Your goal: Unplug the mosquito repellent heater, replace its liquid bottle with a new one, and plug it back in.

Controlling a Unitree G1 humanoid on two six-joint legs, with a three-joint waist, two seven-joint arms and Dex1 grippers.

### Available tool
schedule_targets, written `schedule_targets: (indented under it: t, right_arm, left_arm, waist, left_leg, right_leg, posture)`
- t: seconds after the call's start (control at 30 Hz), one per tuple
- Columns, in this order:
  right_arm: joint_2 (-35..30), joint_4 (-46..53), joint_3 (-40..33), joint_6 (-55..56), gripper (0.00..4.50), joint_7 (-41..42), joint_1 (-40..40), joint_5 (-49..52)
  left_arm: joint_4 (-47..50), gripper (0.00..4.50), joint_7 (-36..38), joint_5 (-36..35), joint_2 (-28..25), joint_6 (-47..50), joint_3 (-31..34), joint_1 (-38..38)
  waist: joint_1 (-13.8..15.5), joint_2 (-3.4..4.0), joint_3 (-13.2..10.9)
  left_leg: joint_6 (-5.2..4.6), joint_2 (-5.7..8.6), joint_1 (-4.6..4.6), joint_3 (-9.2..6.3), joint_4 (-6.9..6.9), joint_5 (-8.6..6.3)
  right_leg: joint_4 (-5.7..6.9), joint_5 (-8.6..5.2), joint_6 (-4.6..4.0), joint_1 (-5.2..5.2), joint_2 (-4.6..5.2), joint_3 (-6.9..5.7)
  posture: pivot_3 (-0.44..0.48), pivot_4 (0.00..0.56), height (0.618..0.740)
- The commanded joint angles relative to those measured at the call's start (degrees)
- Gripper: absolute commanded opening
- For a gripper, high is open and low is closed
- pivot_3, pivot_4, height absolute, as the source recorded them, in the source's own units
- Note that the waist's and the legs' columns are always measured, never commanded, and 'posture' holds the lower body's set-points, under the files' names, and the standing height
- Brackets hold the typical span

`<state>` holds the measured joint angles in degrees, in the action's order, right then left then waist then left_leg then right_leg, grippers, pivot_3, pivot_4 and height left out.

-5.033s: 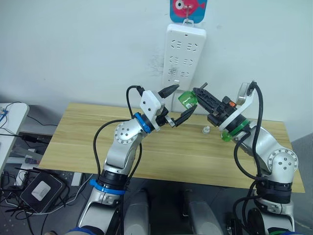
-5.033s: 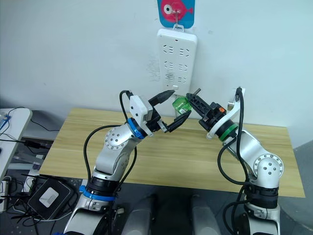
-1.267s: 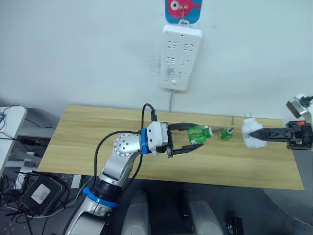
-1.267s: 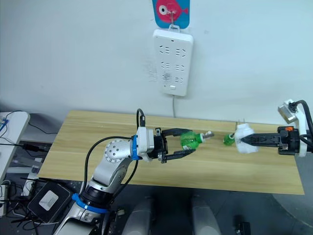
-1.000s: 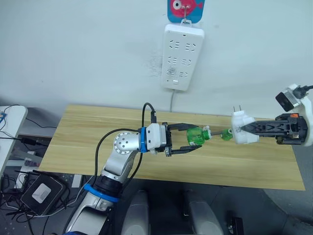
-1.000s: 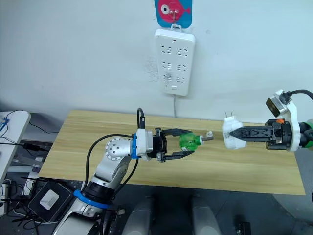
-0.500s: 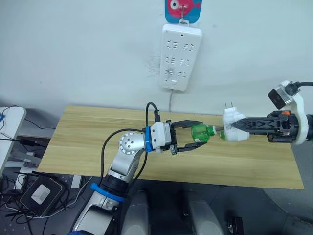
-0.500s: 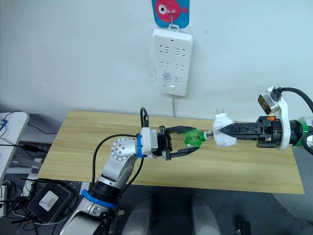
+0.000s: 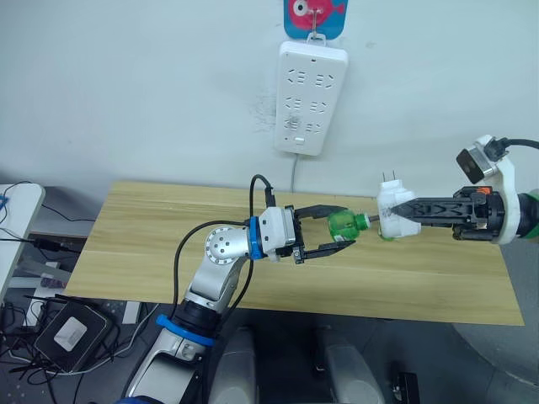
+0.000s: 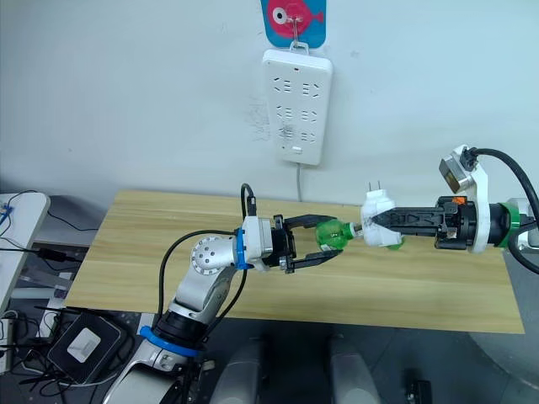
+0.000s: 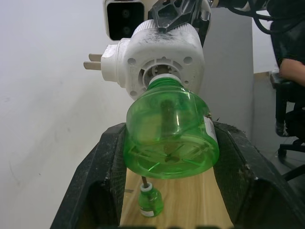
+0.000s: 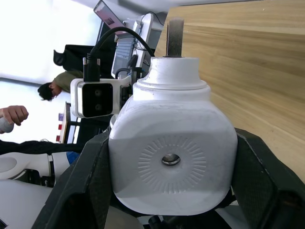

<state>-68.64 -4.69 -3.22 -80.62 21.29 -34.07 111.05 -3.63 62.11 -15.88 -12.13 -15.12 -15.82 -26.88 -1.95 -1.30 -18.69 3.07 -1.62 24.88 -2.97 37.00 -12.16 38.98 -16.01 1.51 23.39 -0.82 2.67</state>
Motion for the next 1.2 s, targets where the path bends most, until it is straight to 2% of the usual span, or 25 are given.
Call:
schedule_targets:
  t: [0.03,0.27,0.77,0.97,1.2]
  right_arm:
    - [0.6,1.4,-0.9,0.7,2.97,-0.5,-0.9,1.9]
    - [0.9,1.2,-0.7,-0.1,2.97,-0.3,-1.6,1.9]
    - [0.4,5.4,-1.4,0.9,2.97,2.0,2.7,1.9]
    - [1.4,6.1,-1.1,2.3,2.97,0.4,2.9,1.9]
    - [3.3,8.1,0.1,4.4,2.97,-5.1,1.5,1.9]
  left_arm:
    - [1.6,2.22,1.7,-0.3,0.0,-0.5,-1.6,-0.9]
    - [1.1,2.22,1.4,-0.3,0.0,-0.3,-1.2,-1.6]
    - [0.4,2.22,-0.4,0.1,1.1,0.7,-0.3,-3.3]
    - [1.4,2.22,0.5,0.0,1.3,0.9,-1.3,-3.0]
    - [2.7,2.22,2.4,0.6,1.5,-0.3,-3.9,-2.6]
  waist:
    - [0.0,0.0,0.0]
    - [0.0,0.0,0.0]
    - [0.1,0.0,0.0]
    - [0.1,0.0,0.0]
    - [0.0,0.0,0.0]
  left_leg:
    - [0.0,0.0,0.0,-0.01,0.0,0.0]
    - [0.0,0.0,0.0,0.0,0.0,0.0]
    - [0.0,0.0,0.01,0.0,0.0,0.0]
    - [0.0,0.0,0.02,0.0,-0.01,0.0]
    - [0.0,0.0,0.02,-0.01,-0.01,0.0]
  right_leg:
    - [0.0,0.0,0.0,0.0,0.0,0.0]
    - [0.0,0.0,0.01,0.0,0.0,0.01]
    - [0.0,-0.01,0.01,0.01,0.0,0.0]
    - [0.0,-0.01,0.01,0.02,0.0,0.01]
    - [0.01,-0.01,0.02,0.03,-0.01,0.0]
  posture:
    - [-0.077,0.315,0.74]
    - [-0.076,0.314,0.74]
    - [-0.064,0.308,0.74]
    - [-0.066,0.308,0.74]
    - [-0.069,0.31,0.74]
